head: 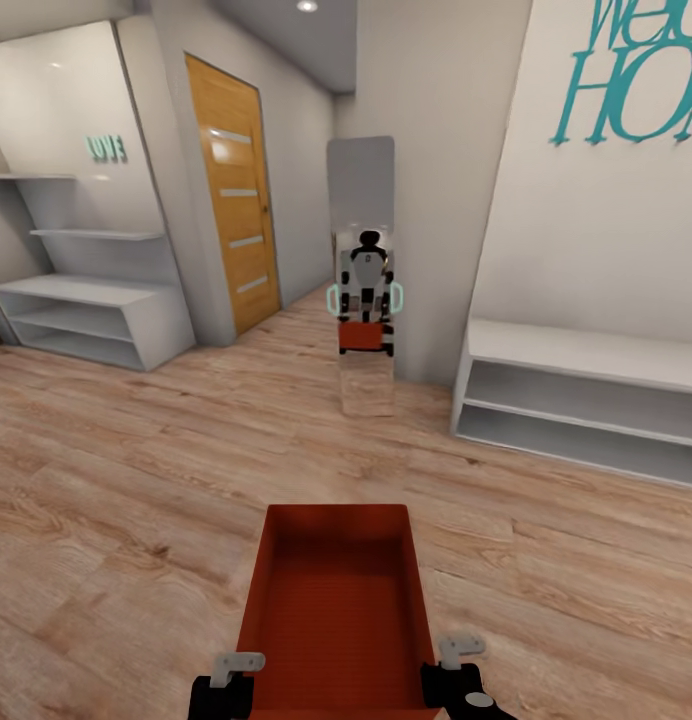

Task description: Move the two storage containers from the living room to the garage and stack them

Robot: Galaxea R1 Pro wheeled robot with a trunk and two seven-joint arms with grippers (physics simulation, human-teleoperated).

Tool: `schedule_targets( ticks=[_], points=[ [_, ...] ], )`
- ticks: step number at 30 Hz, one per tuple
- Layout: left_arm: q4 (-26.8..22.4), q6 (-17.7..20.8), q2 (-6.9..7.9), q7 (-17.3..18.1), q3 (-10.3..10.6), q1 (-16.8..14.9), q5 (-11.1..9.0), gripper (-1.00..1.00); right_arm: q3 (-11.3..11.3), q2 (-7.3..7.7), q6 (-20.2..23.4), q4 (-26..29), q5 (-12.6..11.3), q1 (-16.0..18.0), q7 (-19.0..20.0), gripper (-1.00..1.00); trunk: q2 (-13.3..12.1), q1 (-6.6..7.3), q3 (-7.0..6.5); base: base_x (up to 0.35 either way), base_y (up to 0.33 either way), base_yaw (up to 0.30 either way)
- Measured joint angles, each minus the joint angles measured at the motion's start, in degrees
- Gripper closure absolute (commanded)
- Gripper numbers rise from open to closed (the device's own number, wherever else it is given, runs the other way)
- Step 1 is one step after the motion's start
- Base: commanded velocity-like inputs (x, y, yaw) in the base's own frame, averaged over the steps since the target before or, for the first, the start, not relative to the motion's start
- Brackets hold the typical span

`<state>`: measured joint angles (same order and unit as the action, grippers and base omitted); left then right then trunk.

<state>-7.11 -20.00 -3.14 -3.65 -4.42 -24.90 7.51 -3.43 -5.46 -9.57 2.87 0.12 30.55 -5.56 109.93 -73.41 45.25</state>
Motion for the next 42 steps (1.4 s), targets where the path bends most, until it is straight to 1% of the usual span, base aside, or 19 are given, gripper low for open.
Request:
schedule_targets(
  ticks=[42],
  points=[
    [0.0, 0.0, 0.00, 0.0, 0.0, 0.0, 0.0, 1.00, 0.0, 0.00, 0.0, 0.0, 0.0, 0.0, 0.0, 1.00, 0.0, 0.00, 0.00, 0.347, 0.000, 0.283]
  ],
)
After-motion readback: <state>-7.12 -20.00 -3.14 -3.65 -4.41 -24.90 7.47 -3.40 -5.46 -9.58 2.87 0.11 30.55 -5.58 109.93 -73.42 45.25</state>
